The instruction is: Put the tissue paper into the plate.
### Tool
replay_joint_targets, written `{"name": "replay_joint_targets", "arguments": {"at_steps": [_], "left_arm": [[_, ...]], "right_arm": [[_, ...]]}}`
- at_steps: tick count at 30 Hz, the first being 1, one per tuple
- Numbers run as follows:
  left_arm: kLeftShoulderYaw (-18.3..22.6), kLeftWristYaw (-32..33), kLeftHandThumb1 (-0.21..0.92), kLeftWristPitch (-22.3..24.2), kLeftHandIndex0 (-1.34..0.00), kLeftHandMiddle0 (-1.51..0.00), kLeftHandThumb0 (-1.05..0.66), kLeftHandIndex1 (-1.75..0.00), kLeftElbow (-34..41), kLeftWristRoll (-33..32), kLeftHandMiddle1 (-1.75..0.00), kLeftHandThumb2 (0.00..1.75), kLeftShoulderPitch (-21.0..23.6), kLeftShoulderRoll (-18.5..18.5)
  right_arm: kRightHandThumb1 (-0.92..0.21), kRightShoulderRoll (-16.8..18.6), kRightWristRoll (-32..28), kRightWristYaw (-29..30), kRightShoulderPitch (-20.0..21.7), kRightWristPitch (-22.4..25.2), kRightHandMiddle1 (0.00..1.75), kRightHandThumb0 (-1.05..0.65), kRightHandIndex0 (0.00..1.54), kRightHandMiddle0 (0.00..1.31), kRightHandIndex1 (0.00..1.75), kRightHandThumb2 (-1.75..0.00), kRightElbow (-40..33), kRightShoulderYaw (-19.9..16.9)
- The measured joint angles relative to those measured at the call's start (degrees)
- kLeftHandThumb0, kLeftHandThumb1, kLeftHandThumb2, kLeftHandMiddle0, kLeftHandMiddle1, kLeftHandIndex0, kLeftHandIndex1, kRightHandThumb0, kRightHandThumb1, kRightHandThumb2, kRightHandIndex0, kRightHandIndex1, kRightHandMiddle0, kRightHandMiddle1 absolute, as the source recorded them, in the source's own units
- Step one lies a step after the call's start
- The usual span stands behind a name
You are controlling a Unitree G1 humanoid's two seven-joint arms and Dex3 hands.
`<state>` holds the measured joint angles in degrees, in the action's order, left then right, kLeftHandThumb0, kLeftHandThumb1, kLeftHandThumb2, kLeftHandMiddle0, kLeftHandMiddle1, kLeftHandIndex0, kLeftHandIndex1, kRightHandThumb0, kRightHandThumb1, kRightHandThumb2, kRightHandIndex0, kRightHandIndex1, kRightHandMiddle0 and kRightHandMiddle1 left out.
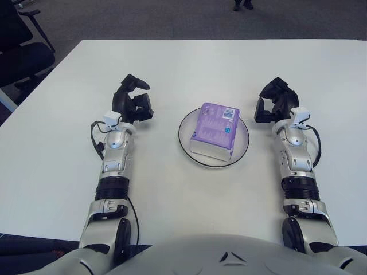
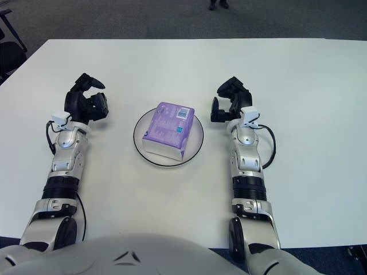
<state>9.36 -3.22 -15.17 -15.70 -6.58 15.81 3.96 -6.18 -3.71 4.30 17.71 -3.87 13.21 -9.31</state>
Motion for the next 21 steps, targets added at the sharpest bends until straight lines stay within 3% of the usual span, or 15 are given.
{"name": "replay_joint_targets", "arguments": {"at_steps": [21], "left_arm": [[-0.28, -1.39, 0.38, 0.77, -0.56, -1.3, -0.46, -1.75, -0.51, -1.47, -1.75, 1.24, 0.09, 0.12]], "right_arm": [[0.06, -0.04, -0.04, -0.91, 0.4, -0.18, 1.72, -0.01, 0.9, 0.68, 1.75, -1.75, 1.84, 0.16]]}}
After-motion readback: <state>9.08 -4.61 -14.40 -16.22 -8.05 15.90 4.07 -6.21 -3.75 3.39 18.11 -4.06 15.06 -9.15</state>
